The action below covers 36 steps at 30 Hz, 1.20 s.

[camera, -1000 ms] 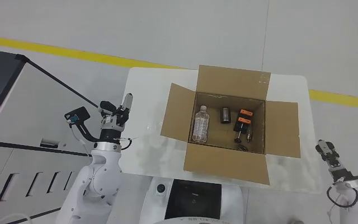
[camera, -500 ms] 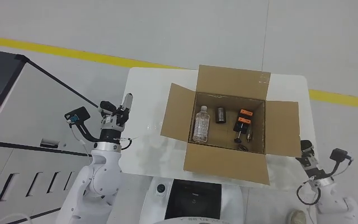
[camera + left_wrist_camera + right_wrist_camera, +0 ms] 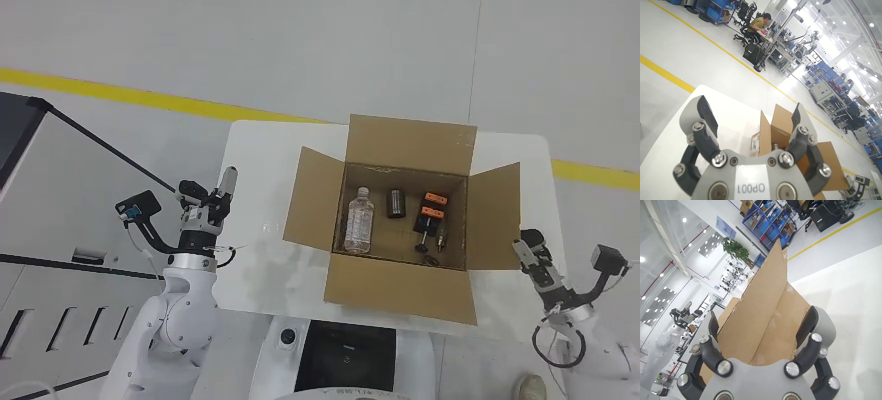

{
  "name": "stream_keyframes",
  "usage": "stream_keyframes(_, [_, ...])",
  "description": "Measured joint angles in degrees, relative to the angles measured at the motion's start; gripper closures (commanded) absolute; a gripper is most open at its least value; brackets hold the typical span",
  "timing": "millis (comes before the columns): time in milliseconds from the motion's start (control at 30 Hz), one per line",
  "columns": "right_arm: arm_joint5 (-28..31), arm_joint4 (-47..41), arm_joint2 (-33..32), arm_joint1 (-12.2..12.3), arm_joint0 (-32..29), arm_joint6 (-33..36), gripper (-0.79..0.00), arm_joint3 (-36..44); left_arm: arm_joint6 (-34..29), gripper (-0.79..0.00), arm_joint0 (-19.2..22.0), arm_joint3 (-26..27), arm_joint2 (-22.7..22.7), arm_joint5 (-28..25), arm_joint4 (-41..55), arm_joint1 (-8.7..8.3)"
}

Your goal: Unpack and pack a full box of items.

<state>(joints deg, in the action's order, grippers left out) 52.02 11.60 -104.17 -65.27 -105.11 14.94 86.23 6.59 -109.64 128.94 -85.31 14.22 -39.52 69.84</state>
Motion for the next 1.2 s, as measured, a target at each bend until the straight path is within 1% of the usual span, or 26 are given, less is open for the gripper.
stream_keyframes(133, [1.75,-5.88,0.78,0.21,-1.32,2.16,-0.785,2.55,0.00,-0.785,0.00,0.00,0.00,0.00,0.00,0.00])
stream_keyframes(267, [1.86,-10.96,0.17,0.74,-2.81,6.08,-0.785,5.10,0.00,-0.785,0.00,0.00,0.00,0.00,0.00,0.00])
stream_keyframes(400, [1.19,-15.17,0.99,1.13,-3.23,9.74,-0.785,6.90,0.00,-0.785,0.00,0.00,0.00,0.00,0.00,0.00])
stream_keyframes(533, [-0.24,-21.74,3.40,1.58,-2.76,14.91,-0.785,8.22,0.00,-0.785,0.00,0.00,0.00,0.00,0.00,0.00])
stream_keyframes(600, [-2.25,-26.30,4.83,1.82,-2.08,17.86,-0.785,8.41,0.00,-0.785,0.00,0.00,0.00,0.00,0.00,0.00])
stream_keyframes(667, [-4.65,-31.05,4.96,2.14,-1.03,20.68,-0.785,8.07,0.00,-0.785,0.00,0.00,0.00,0.00,0.00,0.00])
stream_keyframes(1067, [-4.94,-31.50,4.68,2.16,-0.86,20.65,-0.785,7.90,0.00,-0.785,0.00,0.00,0.00,0.00,0.00,0.00])
stream_keyframes(1200, [-6.41,-30.93,5.11,2.14,0.22,20.14,-0.785,7.94,0.00,-0.785,0.00,0.00,0.00,0.00,0.00,0.00])
